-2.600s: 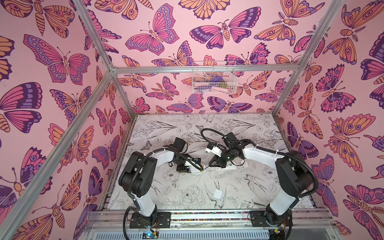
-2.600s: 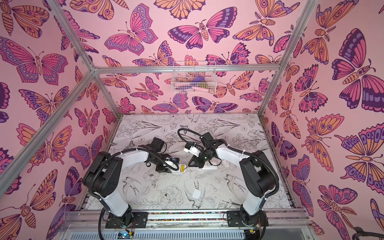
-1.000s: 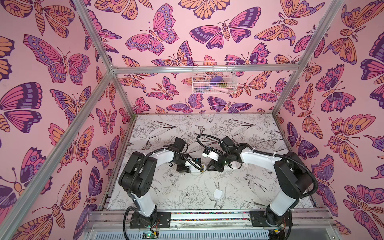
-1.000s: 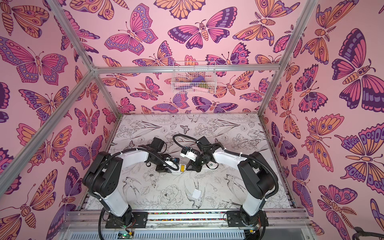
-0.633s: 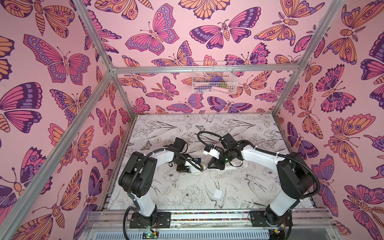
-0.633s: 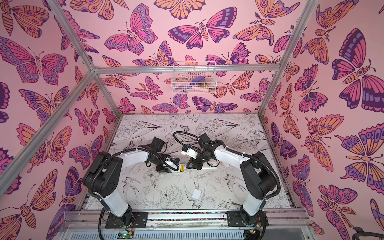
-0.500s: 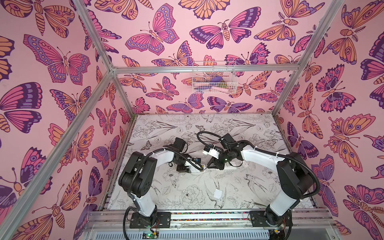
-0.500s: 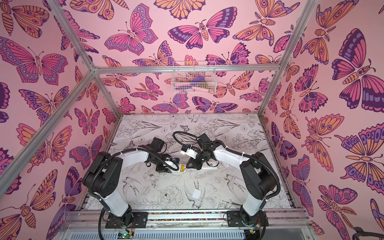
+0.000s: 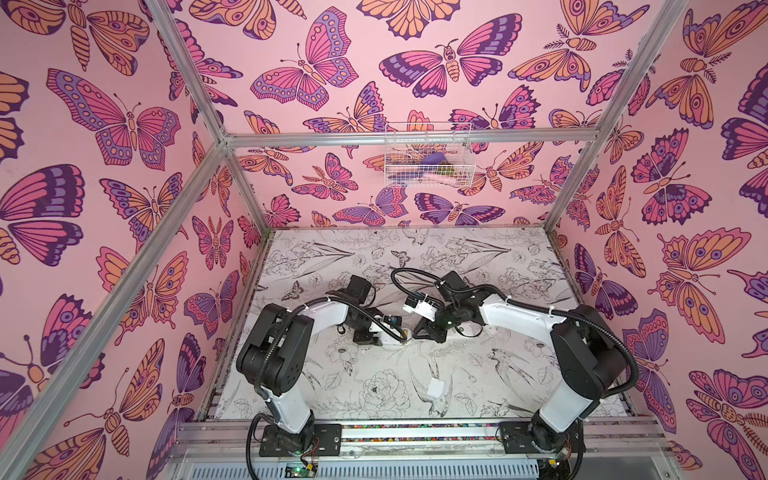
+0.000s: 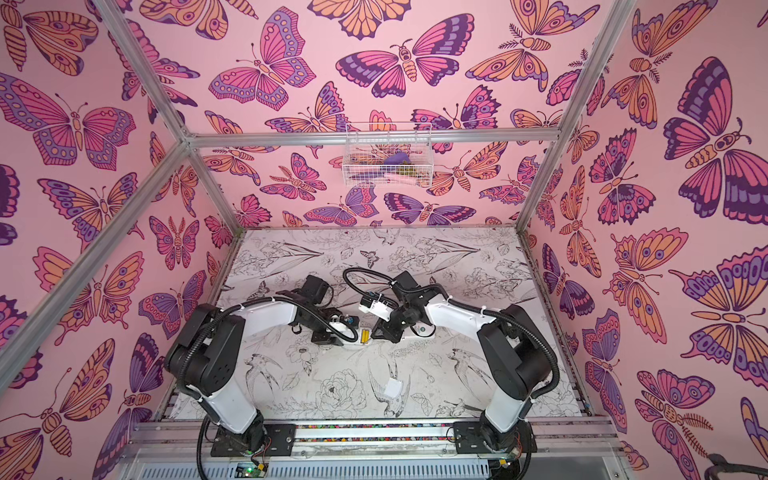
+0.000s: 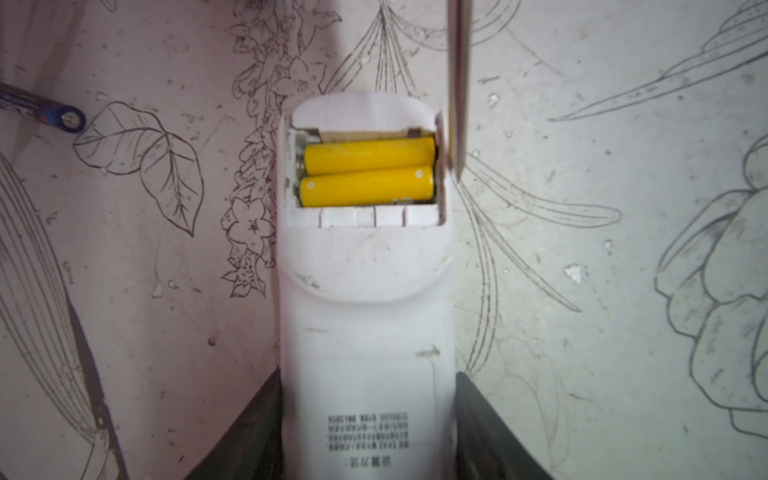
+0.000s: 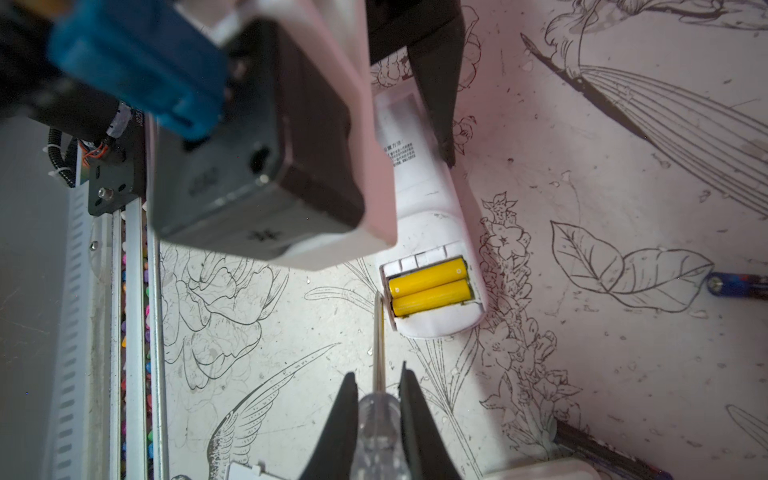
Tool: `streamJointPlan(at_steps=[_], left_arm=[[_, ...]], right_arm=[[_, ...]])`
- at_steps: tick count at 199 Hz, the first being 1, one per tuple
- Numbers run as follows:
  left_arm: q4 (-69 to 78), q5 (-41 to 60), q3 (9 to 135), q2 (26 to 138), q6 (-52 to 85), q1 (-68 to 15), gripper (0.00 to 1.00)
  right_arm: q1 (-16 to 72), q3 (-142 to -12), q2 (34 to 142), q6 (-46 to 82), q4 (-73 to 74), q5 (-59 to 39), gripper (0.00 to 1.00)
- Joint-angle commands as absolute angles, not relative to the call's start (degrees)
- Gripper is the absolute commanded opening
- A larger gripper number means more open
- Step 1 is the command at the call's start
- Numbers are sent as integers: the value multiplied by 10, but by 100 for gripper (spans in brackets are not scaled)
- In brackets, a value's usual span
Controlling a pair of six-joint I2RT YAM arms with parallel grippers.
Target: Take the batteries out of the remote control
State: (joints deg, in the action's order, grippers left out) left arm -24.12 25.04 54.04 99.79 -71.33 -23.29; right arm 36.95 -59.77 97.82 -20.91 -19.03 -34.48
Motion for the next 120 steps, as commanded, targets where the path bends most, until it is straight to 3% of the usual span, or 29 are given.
streamJointPlan(at_steps=[1, 86, 120], left_arm=[[-247, 211, 519, 1013, -725, -238, 35], [-247, 212, 519, 1015, -726, -238, 36], [-247, 211, 519, 1012, -729, -238, 51]], right_arm=[[370, -594, 972, -210, -175, -332, 0], [361, -612, 961, -225, -219, -353, 0], [359, -615, 961, -235, -243, -345, 0]])
